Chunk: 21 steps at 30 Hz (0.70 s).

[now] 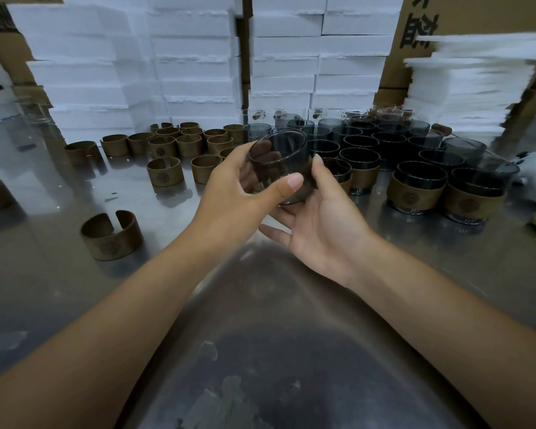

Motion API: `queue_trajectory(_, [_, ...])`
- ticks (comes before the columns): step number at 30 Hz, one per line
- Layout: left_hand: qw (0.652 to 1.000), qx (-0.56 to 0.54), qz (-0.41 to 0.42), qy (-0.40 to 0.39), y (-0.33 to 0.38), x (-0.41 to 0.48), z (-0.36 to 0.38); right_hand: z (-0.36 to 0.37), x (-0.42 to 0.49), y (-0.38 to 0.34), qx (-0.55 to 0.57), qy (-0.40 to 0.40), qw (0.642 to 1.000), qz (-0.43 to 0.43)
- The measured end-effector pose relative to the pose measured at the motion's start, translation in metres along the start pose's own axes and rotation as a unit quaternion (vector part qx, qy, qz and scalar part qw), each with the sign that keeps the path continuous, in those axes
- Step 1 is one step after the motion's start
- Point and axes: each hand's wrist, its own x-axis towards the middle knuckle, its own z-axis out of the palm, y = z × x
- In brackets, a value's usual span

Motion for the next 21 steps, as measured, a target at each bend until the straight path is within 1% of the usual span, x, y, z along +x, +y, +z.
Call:
queue_trajectory(5, [1.000,0.020,0.004,-0.007,-0.005,0.002,-0.003,-0.002,-0.001,-0.002,-0.019,0.012,0.999,0.040])
queue_trajectory(11, [0.999,0.045,0.014,-0.010,-0.009,0.005,-0.005,-0.008,0.000,-0.007,-0.045,0.032,0.997,0.048])
queue_trajectory(16, [0.997,0.066,0.028,-0.014,-0.011,0.005,-0.006,-0.009,-0.001,-0.010,-0.055,0.077,0.995,0.031])
queue_trajectory(19, [0.997,0.071,0.032,-0.019,-0.011,0.005,-0.005,-0.009,-0.001,-0.010,-0.044,0.114,0.992,0.008])
queue_trajectory(21, [0.997,0.071,0.035,-0.022,-0.011,0.005,-0.005,-0.009,-0.002,-0.010,-0.029,0.122,0.992,-0.007])
